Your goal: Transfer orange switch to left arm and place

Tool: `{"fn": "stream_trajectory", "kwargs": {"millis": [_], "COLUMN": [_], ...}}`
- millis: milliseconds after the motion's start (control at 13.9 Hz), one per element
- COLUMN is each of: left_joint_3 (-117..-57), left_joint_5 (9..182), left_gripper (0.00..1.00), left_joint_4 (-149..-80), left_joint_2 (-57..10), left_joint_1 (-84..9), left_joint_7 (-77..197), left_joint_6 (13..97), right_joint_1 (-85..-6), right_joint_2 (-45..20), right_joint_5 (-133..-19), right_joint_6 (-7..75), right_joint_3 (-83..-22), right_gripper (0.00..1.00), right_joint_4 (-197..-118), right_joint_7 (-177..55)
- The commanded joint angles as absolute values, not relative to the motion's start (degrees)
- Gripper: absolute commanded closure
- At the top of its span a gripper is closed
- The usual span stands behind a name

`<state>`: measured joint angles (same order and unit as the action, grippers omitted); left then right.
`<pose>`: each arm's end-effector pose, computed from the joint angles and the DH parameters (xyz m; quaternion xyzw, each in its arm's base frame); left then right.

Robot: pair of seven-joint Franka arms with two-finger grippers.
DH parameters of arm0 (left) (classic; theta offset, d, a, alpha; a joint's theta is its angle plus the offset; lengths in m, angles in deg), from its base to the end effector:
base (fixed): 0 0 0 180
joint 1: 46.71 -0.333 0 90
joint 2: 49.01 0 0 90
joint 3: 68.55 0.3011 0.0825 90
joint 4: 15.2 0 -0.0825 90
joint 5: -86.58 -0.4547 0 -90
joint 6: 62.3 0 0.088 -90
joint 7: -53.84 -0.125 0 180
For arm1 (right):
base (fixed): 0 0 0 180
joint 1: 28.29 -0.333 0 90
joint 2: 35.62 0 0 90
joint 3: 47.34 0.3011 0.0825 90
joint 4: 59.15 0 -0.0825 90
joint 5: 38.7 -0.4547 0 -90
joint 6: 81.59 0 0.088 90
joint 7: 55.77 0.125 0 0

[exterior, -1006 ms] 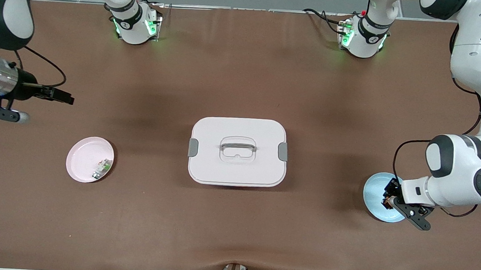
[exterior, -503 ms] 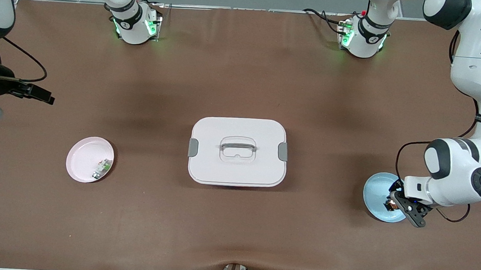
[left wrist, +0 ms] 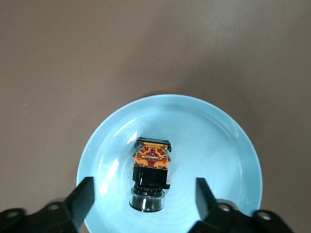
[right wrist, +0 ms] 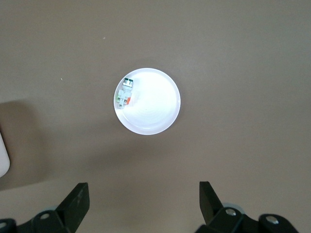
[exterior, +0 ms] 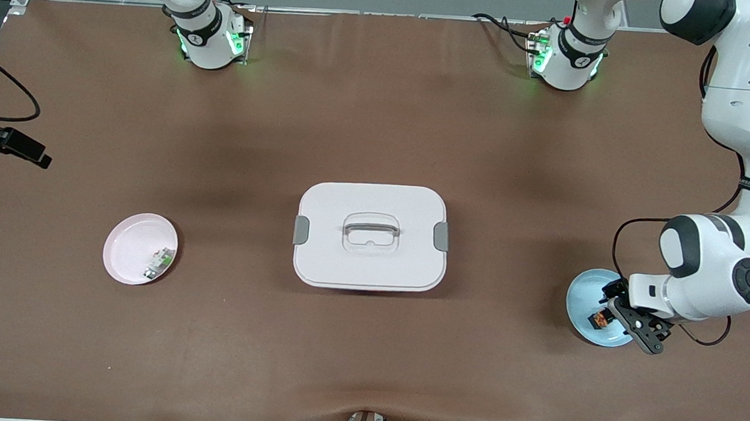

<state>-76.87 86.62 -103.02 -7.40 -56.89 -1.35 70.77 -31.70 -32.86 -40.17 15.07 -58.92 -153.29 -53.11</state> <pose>0.7612 0.0360 0.1639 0.9009 -0.4300 0.0537 0.0251 0.6397 -0.0868 0.5323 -0.9954 0.0958 0.0012 0.0080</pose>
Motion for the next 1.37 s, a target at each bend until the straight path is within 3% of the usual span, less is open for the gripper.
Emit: {"fn": "stream_trajectory", "kwargs": {"millis": [0, 575, 1150, 1293], "left_joint_3": [-77.6, -77.69, -79.0, -80.32], "left_joint_5": [85.97, 85.71, 85.27, 85.18], "left_gripper": [0.0, 0.0, 0.0, 0.0], "left_joint_4": [-103.89, -103.71, -103.53, -103.53], "left_joint_2": [-13.13, -24.92, -34.58, -37.13], "left_joint_1": [-56.65, -55.85, -55.94, -55.94], "left_joint_7": [6.61, 33.5, 51.08, 56.19], "left_joint_6": [64.46, 47.05, 36.67, 34.22], "right_joint_1": [-30.67, -30.58, -30.06, -27.26], "right_joint_2": [-34.21, -47.57, -45.56, -44.24], "right_joint_5": [-39.84, -39.75, -38.96, -39.05], "right_joint_6": [10.37, 16.06, 15.53, 15.53], "right_joint_3": [-57.8, -57.89, -57.28, -54.39], "right_gripper": [0.0, 0.0, 0.0, 0.0], "right_joint_4": [-152.14, -166.9, -161.9, -160.5], "right_joint_7": [-53.31, -53.66, -53.84, -55.06]}}
